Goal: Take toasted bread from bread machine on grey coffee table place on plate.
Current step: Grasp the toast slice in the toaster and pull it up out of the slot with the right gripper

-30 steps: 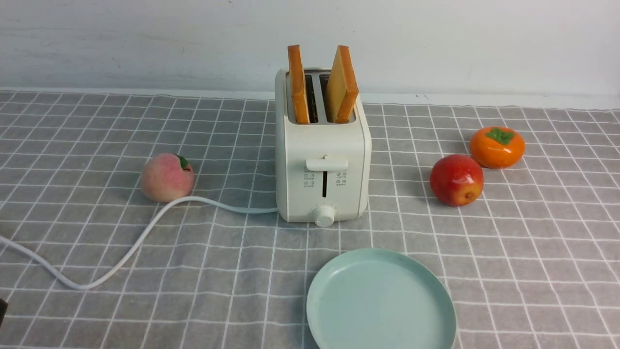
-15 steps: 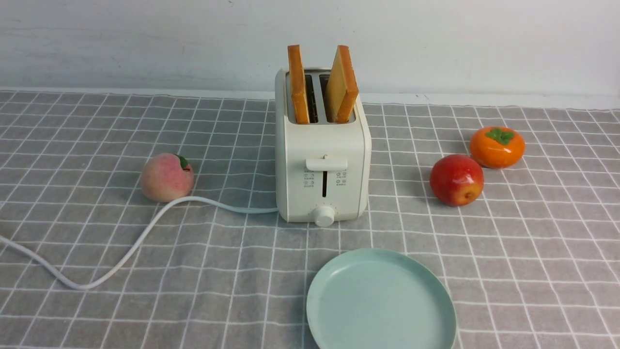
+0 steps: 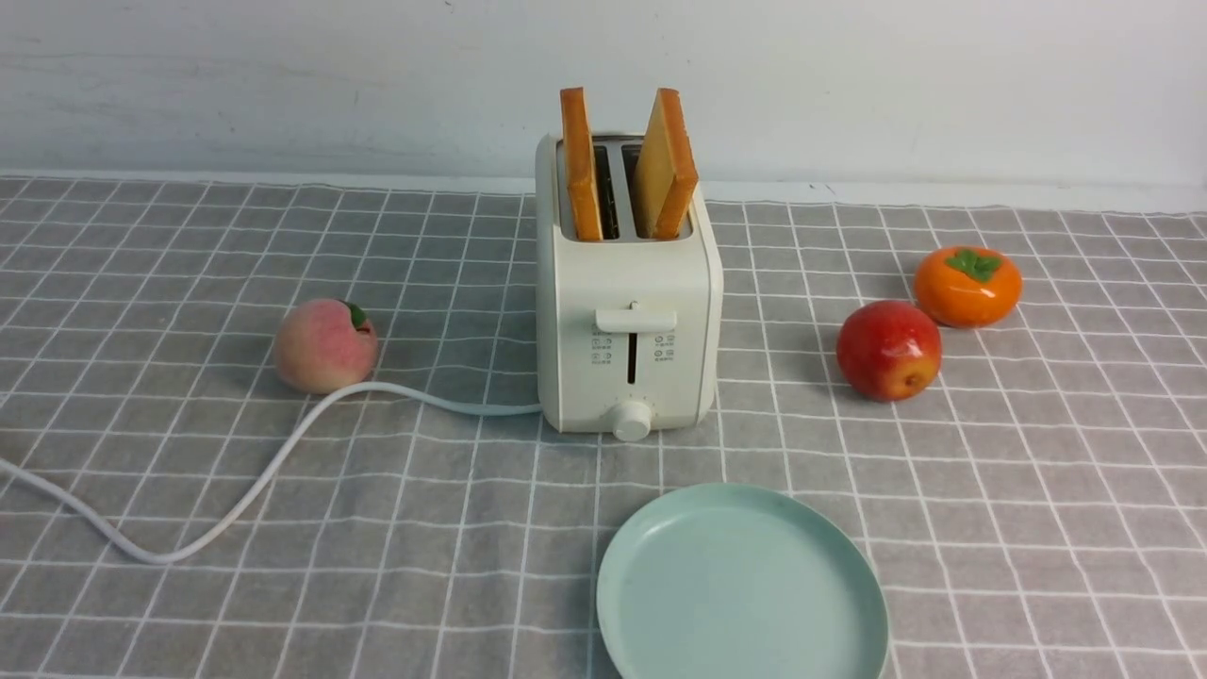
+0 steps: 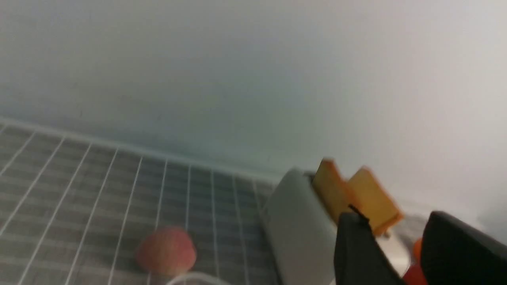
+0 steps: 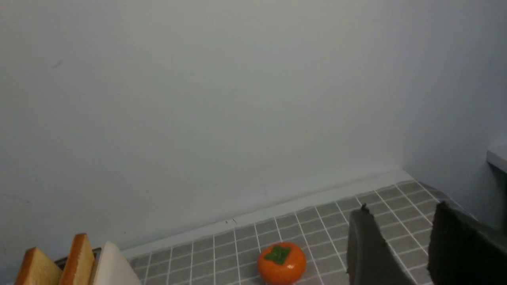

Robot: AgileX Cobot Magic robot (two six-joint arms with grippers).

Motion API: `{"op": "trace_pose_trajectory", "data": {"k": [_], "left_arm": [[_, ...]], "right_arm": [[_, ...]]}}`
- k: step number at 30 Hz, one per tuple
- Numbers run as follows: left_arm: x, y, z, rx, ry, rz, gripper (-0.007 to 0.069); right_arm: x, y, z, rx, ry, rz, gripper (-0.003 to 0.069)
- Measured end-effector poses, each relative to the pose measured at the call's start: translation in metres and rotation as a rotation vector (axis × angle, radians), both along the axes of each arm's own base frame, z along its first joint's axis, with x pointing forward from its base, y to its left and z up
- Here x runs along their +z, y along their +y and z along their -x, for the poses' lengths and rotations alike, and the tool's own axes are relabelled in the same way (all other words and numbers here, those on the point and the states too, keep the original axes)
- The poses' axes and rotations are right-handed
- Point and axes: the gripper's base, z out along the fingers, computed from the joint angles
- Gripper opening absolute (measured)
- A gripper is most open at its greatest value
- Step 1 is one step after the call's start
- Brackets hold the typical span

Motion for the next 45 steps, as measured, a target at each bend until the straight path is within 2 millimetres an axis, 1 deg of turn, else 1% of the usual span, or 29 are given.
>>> {"op": "trace_pose_trajectory", "data": {"k": [3,4,6,7,8,10,11,12,15,17,18,20,22,23,24,25,27,28,29,30,31,32,33,34,36,37,40,44,45], "left_arm": [[-0.029,-0.005,-0.016,-0.033,0.195,-0.056,0.0237],[-0.038,-0.009,-0.018,-0.057,0.237,-0.067,0.0237],[-0.051,-0.015,-0.019,-0.097,0.297,-0.077,0.0237],[-0.059,-0.019,-0.019,-0.126,0.344,-0.076,0.0237],[-0.061,-0.021,-0.019,-0.136,0.362,-0.078,0.0237],[-0.079,-0.031,-0.016,-0.205,0.508,-0.064,0.0237],[-0.081,-0.031,-0.016,-0.21,0.519,-0.062,0.0237],[-0.086,-0.035,-0.014,-0.239,0.578,-0.048,0.0237],[-0.087,-0.041,-0.012,-0.275,0.619,0.006,0.0237],[-0.086,-0.043,-0.012,-0.292,0.615,0.035,0.0237],[-0.086,-0.044,-0.012,-0.3,0.613,0.05,0.0237],[-0.085,-0.045,-0.011,-0.306,0.613,0.061,0.0237],[-0.085,-0.046,-0.011,-0.31,0.612,0.075,0.0237],[-0.084,-0.046,-0.011,-0.31,0.609,0.076,0.0237],[-0.084,-0.046,-0.012,-0.31,0.608,0.077,0.0237],[-0.084,-0.046,-0.012,-0.31,0.606,0.079,0.0237],[-0.084,-0.046,-0.012,-0.309,0.603,0.081,0.0237],[-0.084,-0.046,-0.012,-0.309,0.603,0.081,0.0237],[-0.084,-0.046,-0.012,-0.309,0.603,0.081,0.0237],[-0.084,-0.046,-0.012,-0.309,0.603,0.082,0.0237],[-0.084,-0.046,-0.012,-0.309,0.603,0.082,0.0237],[-0.084,-0.046,-0.012,-0.309,0.603,0.082,0.0237],[-0.084,-0.046,-0.012,-0.31,0.603,0.081,0.0237],[-0.084,-0.046,-0.012,-0.31,0.603,0.081,0.0237],[-0.084,-0.046,-0.012,-0.31,0.602,0.08,0.0237],[-0.084,-0.046,-0.012,-0.31,0.602,0.08,0.0237],[-0.084,-0.046,-0.012,-0.311,0.605,0.079,0.0237],[-0.085,-0.046,-0.011,-0.315,0.615,0.077,0.0237],[-0.085,-0.046,-0.011,-0.316,0.62,0.075,0.0237]], "right_arm": [[-0.025,0.003,-0.011,0.041,0.084,-0.058,0.0239],[-0.041,0.007,-0.016,0.077,0.133,-0.106,0.0239],[-0.065,0.011,-0.025,0.117,0.214,-0.164,0.0239],[-0.082,0.015,-0.032,0.146,0.282,-0.211,0.0239],[-0.085,0.017,-0.033,0.158,0.294,-0.227,0.0239],[-0.111,0.027,-0.048,0.245,0.451,-0.245,0.0239],[-0.112,0.029,-0.049,0.262,0.465,-0.237,0.0239],[-0.119,0.036,-0.06,0.326,0.532,-0.205,0.0239],[-0.121,0.053,-0.087,0.49,0.65,-0.115,0.0239],[-0.115,0.066,-0.115,0.587,0.688,-0.094,0.0242],[-0.111,0.076,-0.13,0.633,0.69,-0.1,0.0248],[-0.108,0.084,-0.147,0.659,0.682,-0.098,0.0257],[-0.102,0.108,-0.18,0.707,0.646,-0.096,0.0287],[-0.1,0.117,-0.191,0.716,0.624,-0.093,0.03],[-0.1,0.119,-0.194,0.721,0.626,-0.092,0.0304],[-0.097,0.138,-0.219,0.738,0.585,-0.08,0.0335],[-0.096,0.16,-0.246,0.746,0.527,-0.074,0.0374],[-0.097,0.167,-0.257,0.743,0.511,-0.073,0.0386],[-0.097,0.169,-0.26,0.74,0.498,-0.075,0.0389],[-0.101,0.181,-0.285,0.725,0.459,-0.078,0.0408],[-0.105,0.186,-0.298,0.713,0.441,-0.08,0.0414],[-0.106,0.187,-0.3,0.711,0.438,-0.08,0.0414],[-0.109,0.193,-0.317,0.7,0.415,-0.084,0.0418],[-0.114,0.194,-0.321,0.698,0.423,-0.084,0.0419],[-0.126,0.203,-0.345,0.691,0.417,-0.086,0.0419],[-0.127,0.204,-0.346,0.691,0.417,-0.085,0.0419],[-0.14,0.209,-0.364,0.674,0.404,-0.088,0.0419],[-0.147,0.21,-0.37,0.656,0.393,-0.09,0.0414],[-0.148,0.21,-0.371,0.654,0.392,-0.086,0.0391]]}}
